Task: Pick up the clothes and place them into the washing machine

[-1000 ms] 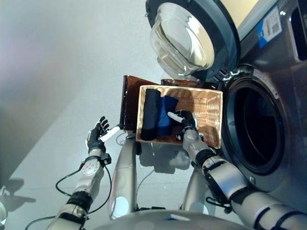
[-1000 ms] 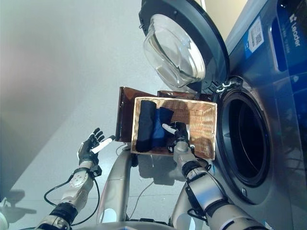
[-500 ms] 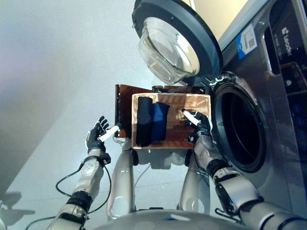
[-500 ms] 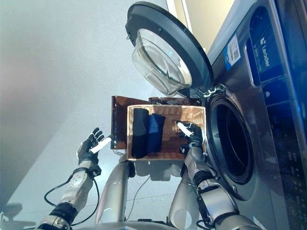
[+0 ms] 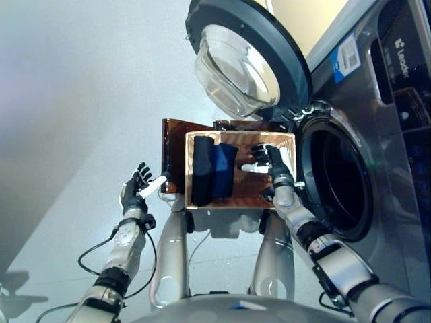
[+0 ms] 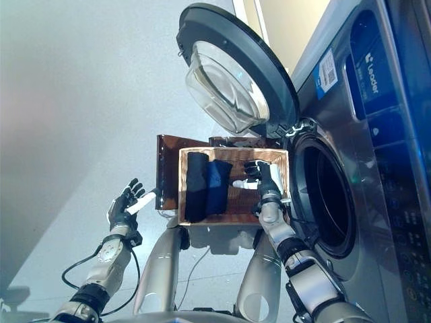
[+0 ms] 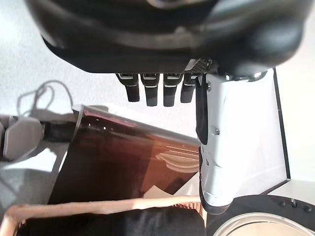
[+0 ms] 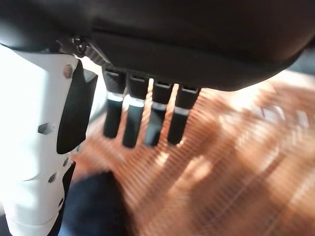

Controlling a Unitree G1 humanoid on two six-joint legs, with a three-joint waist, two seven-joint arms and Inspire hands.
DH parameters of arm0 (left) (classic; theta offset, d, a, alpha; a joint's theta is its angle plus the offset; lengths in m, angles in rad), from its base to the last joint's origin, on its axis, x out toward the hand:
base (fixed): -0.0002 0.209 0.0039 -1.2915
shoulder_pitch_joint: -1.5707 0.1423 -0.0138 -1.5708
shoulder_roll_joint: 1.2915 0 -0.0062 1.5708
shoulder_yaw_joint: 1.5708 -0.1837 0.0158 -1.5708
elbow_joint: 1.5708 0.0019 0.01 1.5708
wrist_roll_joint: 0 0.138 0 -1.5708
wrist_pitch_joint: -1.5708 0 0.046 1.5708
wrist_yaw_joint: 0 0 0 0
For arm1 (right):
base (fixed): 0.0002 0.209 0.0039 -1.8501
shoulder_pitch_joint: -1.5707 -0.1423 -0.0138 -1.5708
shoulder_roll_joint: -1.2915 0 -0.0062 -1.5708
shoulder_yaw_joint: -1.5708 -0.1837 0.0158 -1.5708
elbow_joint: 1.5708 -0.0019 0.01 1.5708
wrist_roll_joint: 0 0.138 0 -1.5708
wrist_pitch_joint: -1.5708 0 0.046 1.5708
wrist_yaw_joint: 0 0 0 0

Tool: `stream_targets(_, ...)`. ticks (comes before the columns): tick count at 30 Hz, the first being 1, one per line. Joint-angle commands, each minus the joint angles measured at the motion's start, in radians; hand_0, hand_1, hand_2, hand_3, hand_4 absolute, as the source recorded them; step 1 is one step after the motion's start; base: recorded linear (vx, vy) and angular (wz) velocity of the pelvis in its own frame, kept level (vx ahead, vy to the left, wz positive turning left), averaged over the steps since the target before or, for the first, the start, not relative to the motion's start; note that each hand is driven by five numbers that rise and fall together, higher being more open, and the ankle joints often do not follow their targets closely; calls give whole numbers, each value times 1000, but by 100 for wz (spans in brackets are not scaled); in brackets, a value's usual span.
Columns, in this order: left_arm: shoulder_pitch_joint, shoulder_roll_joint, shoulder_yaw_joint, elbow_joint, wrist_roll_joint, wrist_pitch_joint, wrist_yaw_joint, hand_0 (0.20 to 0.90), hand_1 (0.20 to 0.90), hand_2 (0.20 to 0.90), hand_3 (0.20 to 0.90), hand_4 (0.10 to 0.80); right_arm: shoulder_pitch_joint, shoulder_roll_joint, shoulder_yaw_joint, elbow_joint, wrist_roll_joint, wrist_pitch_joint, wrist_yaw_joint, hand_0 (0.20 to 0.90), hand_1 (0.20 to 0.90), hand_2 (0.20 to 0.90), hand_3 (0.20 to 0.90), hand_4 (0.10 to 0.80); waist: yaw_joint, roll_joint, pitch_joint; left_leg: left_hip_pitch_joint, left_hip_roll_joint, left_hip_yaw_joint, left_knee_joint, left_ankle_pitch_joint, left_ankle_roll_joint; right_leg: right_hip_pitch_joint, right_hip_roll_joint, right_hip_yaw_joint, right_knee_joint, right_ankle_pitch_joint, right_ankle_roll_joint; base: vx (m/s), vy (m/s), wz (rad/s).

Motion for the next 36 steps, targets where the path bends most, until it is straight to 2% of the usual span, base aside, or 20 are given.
stream_targets(1, -24, 31, 81, -30, 45, -101, 31, 900, 900, 900, 900, 800, -47, -43, 34, -21, -225, 22, -71, 900, 900, 900, 900, 800, 4, 10, -17, -24, 63, -53, 170, -143, -69, 34, -62, 31, -276, 329, 22, -11, -2, 4)
stream_targets(9, -51, 30, 58, -19, 47, -112, 30, 900, 900, 900, 900, 800, -122, 15, 187, 143, -522, 130, -110, 900, 900, 900, 900, 800, 22, 21, -12, -40, 60, -55, 186, -147, -70, 20, -62, 35, -261, 325, 19, -5, 2, 2)
stream_targets(13, -59, 32, 40, -24, 45, -113, 31, 900, 900, 900, 900, 800, -130, 42, 206, 204, -602, 177, -134, 900, 900, 900, 900, 800, 28, 23, -12, -45, 61, -55, 194, -149, -71, 13, -63, 37, -254, 324, 19, 0, 0, 0)
stream_targets(20, -70, 30, 18, -30, 38, -112, 33, 900, 900, 900, 900, 800, -134, 73, 210, 257, -636, 216, -159, 900, 900, 900, 900, 800, 31, 28, -9, -60, 59, -57, 221, -160, -69, -7, -58, 49, -227, 318, 15, -2, 2, 0)
stream_targets(36, -63, 34, -9, -38, 42, -112, 52, 900, 900, 900, 900, 800, -151, 125, 197, 238, -541, 188, -218, 900, 900, 900, 900, 800, 26, 22, 6, -79, 61, -54, 257, -173, -65, -32, -52, 65, -198, 311, 11, -2, 4, -1)
